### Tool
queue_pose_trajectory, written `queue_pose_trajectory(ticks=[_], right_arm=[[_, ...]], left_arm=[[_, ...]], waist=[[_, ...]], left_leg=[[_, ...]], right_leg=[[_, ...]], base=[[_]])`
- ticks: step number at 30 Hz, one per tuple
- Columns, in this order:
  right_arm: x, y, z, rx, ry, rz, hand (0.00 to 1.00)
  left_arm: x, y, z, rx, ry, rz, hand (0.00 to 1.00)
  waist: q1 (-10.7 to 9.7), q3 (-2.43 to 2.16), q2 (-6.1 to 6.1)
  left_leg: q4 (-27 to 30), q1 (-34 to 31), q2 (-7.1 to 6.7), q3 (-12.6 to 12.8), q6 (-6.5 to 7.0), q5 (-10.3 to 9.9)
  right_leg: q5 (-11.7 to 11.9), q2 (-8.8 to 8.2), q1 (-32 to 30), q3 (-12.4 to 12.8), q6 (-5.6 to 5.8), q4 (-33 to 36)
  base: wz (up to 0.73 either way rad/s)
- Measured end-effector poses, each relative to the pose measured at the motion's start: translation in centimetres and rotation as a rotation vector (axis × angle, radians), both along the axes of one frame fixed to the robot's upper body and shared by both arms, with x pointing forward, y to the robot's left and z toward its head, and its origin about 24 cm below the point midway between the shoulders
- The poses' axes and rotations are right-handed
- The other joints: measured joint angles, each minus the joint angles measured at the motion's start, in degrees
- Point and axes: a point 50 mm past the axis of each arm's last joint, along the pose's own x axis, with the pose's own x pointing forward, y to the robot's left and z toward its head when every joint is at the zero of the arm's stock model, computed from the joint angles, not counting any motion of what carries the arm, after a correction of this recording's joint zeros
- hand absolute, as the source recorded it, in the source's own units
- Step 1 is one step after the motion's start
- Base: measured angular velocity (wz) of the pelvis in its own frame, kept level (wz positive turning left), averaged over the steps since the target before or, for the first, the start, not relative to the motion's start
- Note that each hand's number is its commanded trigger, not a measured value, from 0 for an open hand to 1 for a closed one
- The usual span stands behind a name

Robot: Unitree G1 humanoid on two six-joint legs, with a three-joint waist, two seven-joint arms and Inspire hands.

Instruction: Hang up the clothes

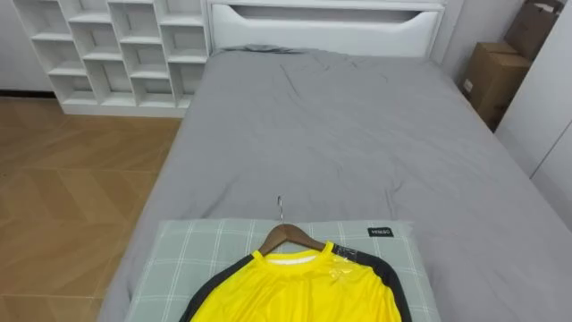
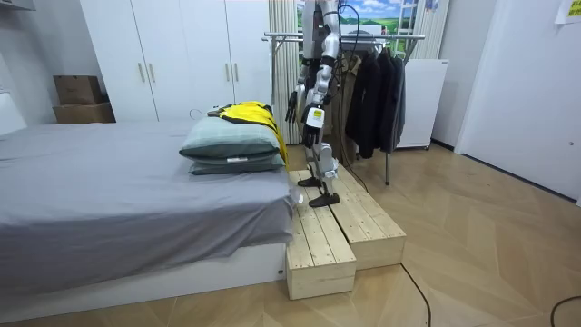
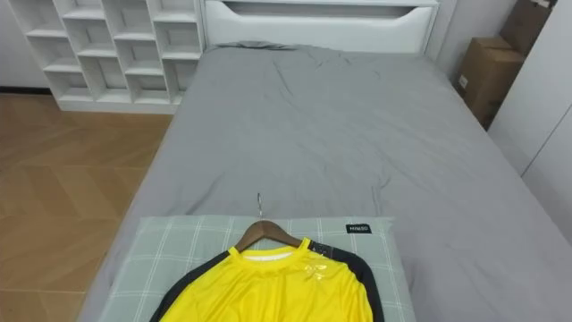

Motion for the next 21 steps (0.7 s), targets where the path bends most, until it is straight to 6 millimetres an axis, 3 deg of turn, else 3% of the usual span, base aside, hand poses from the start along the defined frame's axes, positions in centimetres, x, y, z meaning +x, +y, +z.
queue_pose_trajectory(ticks=[6,21], right_arm=[[-0.17,-0.01,-0.04,-0.003,0.008,-0.004,0.00],[-0.24,0.00,-0.08,-0.015,0.013,-0.020,0.00]], left_arm=[[-0.05,-0.08,-0.02,0.010,0.002,0.007,0.00],[-0.22,0.10,-0.01,0.015,0.005,0.027,0.00]], waist=[[0.06,0.18,-0.21],[0.07,0.04,-0.33]], left_leg=[[-0.50,0.58,0.06,0.07,-0.05,-0.20],[0.26,0.63,0.06,0.04,-0.06,-0.20]], right_leg=[[-0.01,0.10,0.49,0.11,0.02,-0.11],[-0.08,0.15,0.74,0.55,-0.05,-0.16]], base=[[0.00],[0.00]])
